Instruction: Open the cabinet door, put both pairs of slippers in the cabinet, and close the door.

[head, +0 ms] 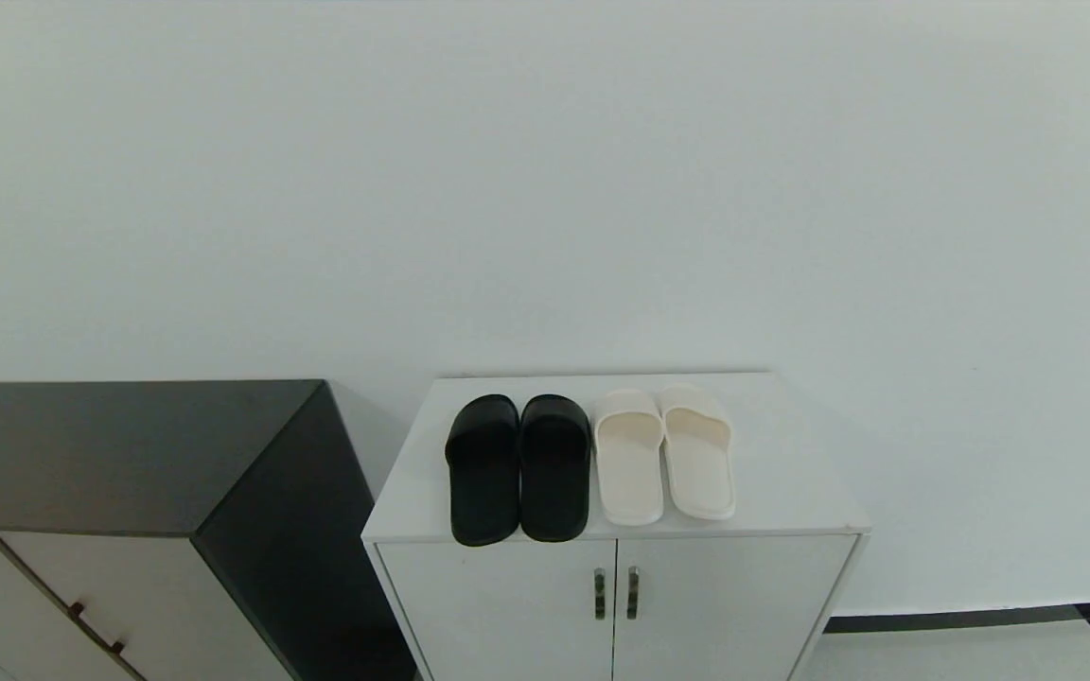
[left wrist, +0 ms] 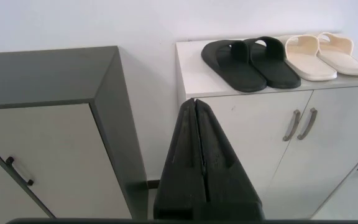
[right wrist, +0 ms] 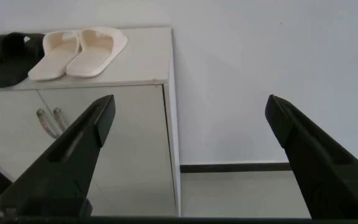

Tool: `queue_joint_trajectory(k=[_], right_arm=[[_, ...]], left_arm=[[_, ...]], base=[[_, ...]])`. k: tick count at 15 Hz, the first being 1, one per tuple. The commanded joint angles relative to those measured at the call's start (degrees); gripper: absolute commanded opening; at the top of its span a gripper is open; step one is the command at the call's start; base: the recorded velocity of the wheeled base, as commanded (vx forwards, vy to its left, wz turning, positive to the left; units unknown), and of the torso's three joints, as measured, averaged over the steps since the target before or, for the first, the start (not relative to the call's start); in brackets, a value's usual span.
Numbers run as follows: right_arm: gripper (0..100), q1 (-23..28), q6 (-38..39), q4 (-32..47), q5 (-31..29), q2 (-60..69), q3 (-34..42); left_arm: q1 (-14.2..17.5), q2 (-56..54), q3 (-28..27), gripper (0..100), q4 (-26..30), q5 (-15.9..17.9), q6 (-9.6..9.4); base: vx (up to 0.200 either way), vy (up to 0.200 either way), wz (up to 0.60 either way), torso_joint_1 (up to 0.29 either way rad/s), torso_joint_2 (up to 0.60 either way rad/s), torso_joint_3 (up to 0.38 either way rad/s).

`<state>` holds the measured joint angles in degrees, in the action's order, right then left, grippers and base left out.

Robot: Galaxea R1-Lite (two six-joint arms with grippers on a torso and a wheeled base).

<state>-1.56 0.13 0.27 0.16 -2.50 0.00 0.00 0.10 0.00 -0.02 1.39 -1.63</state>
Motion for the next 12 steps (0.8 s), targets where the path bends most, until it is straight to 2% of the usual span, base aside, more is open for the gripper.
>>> queue_joint_trajectory(k=[1, 2, 3, 4, 5, 7, 9, 11, 12], right_arm=[[100, -1.4, 0.1, -0.3, -0.2, -3.4, 0.0], [100, -1.1, 0.5, -1.8, -0.4, -4.4, -2.6], [100, -1.0, 2.4, -3.2, -0.4, -7.3, -8.9], [100, -1.3, 8.2, 0.5, 0.5, -14.6, -21.6], [100, -1.3, 3.2, 5.0, 4.1, -20.8, -21.8], [100, -2.3, 0.2, 2.4, 8.9, -31.0, -16.4], [100, -10.0, 3.3, -7.7, 7.8, -42.1, -14.2], [100, -20.8, 7.6, -15.7, -1.3, -51.9, -15.1], [100, -29.7, 11.6, -20.2, -9.4, -57.2, -16.1]], left_arm=[[0.0, 0.0, 0.0, 0, 0.0, 0.0, -0.04], [0.0, 0.0, 0.0, 0, 0.0, 0.0, -0.04], [0.0, 0.0, 0.0, 0, 0.0, 0.0, -0.04], [0.0, 0.0, 0.0, 0, -0.1, -0.2, 0.23], [0.0, 0.0, 0.0, 0, -0.1, -0.2, 0.75], [0.0, 0.0, 0.0, 0, -0.1, -0.2, 0.67], [0.0, 0.0, 0.0, 0, -0.1, -0.2, 0.49], [0.0, 0.0, 0.0, 0, -0.1, -0.2, 0.58], [0.0, 0.0, 0.0, 0, -0.1, -0.2, 0.58]], base=[[0.000, 0.000, 0.00, 0.000, 0.00, 0.000], [0.000, 0.000, 0.00, 0.000, 0.00, 0.000], [0.000, 0.000, 0.00, 0.000, 0.00, 0.000], [0.000, 0.000, 0.00, 0.000, 0.00, 0.000], [0.000, 0.000, 0.00, 0.000, 0.00, 0.000], [0.000, 0.000, 0.00, 0.000, 0.00, 0.000], [0.000, 0.000, 0.00, 0.000, 0.00, 0.000], [0.000, 0.000, 0.00, 0.000, 0.00, 0.000], [0.000, 0.000, 0.00, 0.000, 0.00, 0.000]])
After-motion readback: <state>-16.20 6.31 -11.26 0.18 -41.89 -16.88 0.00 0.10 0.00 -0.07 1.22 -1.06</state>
